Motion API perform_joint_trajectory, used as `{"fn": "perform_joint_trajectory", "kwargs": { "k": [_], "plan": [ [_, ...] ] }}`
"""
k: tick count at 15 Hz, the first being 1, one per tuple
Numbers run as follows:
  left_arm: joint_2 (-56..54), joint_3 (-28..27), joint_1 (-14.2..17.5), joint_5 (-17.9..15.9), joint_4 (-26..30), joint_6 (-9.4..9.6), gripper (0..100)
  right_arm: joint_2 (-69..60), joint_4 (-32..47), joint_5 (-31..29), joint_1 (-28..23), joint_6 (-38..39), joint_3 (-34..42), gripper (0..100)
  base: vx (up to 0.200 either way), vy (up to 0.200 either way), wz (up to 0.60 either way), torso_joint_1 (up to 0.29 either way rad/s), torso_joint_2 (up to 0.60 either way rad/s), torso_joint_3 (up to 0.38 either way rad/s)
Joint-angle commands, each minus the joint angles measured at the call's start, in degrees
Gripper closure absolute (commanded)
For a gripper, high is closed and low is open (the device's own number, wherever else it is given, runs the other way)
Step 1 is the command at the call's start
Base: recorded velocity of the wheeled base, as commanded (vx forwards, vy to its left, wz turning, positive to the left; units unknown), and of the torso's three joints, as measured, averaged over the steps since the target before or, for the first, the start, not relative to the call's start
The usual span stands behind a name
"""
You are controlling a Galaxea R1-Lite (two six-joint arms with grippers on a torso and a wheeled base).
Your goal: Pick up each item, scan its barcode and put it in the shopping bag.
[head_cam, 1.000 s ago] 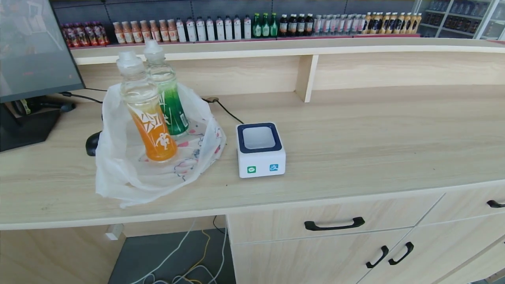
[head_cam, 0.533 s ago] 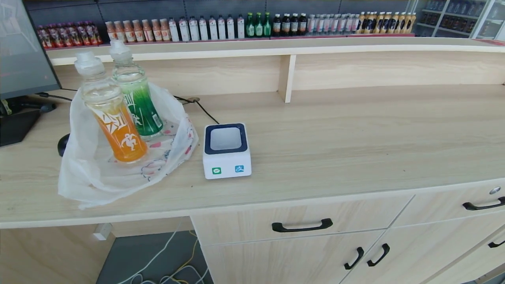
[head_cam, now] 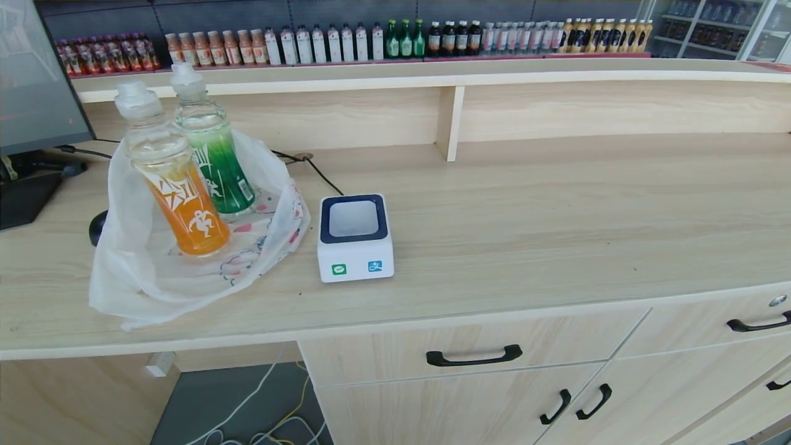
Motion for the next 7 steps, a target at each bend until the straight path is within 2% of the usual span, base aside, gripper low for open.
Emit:
{"fn": "perform_joint_trajectory", "kwargs": {
  "k": [1,7],
  "plan": [
    [0.0,0.0,0.0,0.0,0.0,-0.08,0,0.1,0.0,0.0,0.1,0.0,0.0,0,0.000,0.000,0.00,0.000,0.00,0.000],
    [0.0,0.0,0.0,0.0,0.0,0.27,0,0.1,0.0,0.0,0.0,0.0,0.0,0,0.000,0.000,0.00,0.000,0.00,0.000]
  ]
}}
